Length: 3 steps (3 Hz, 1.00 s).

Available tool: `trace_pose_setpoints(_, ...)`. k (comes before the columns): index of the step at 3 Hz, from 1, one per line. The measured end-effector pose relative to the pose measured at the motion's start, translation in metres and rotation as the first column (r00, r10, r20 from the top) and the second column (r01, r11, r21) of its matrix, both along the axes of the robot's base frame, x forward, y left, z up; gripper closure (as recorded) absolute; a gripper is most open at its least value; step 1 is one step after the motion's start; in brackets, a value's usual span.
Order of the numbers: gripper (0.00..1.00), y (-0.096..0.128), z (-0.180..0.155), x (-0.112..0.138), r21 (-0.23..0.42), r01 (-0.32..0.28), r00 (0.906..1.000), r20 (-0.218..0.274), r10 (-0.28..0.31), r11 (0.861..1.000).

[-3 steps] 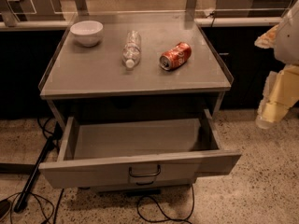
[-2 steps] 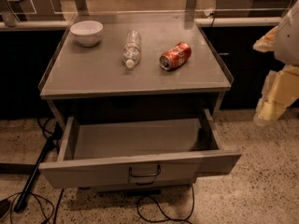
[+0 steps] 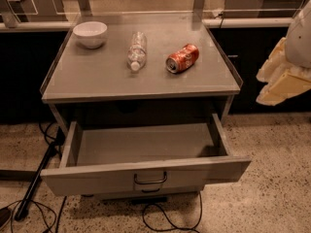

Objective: Close top drawer

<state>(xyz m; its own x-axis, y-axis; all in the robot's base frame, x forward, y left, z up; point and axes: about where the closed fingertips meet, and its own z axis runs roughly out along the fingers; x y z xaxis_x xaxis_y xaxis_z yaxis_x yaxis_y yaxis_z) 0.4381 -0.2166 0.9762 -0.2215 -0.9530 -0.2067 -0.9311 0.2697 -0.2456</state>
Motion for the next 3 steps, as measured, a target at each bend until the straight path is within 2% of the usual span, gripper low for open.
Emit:
trace_pose_setpoints(1, 0.82, 0.000, 0.000, 0.000, 0.000, 0.000, 1.0000, 0.001, 0.000, 1.000)
trace_pose_setpoints(2, 1.00, -0.003, 0.001, 0.006, -0.016, 0.003, 0.9997, 0.026, -0.003, 1.000)
trace_pose_setpoints(3, 1.00, -0.023, -0.031, 0.005, -0.026, 0.039, 0.9992, 0.013, -0.038, 0.999)
